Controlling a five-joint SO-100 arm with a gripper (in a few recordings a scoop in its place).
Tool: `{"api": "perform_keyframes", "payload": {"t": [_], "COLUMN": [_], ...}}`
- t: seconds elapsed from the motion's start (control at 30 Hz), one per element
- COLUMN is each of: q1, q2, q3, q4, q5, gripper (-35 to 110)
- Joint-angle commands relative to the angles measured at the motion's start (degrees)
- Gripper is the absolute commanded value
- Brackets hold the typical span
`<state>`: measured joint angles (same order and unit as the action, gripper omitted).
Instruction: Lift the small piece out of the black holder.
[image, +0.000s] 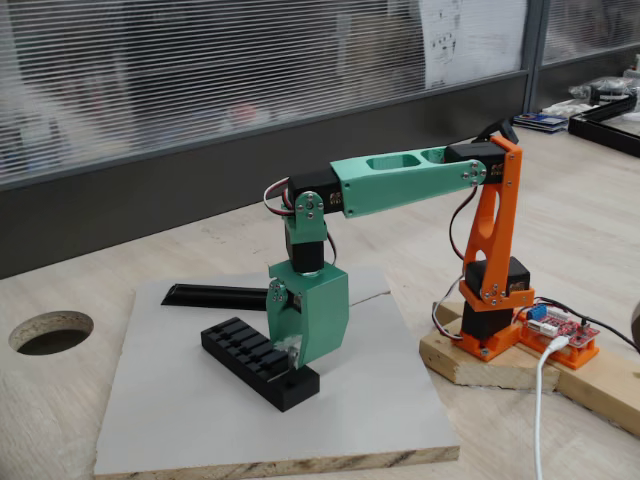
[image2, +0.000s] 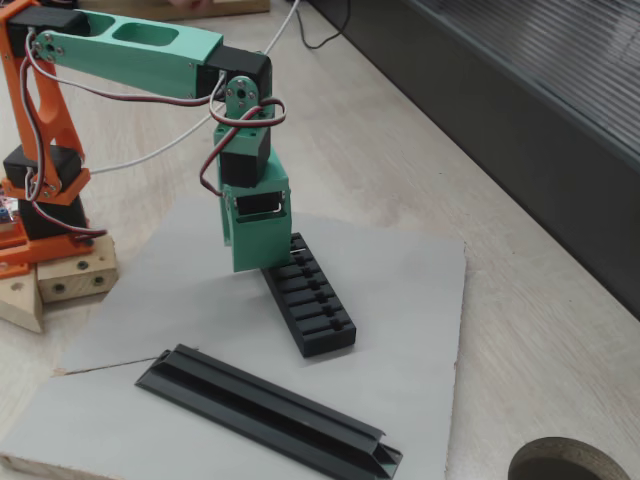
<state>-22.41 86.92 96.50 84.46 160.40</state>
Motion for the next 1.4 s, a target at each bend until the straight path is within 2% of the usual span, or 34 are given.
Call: {"api": "perform_keyframes", "payload": {"t": [0.0, 1.37], "q1": [-0.6, -0.6], "q2": [2.0, 2.0], "q3": [-0.4, 0.1], "q4": [0.7, 1.0], "q5": [0.5, 0.0], "gripper": [36, 35]}}
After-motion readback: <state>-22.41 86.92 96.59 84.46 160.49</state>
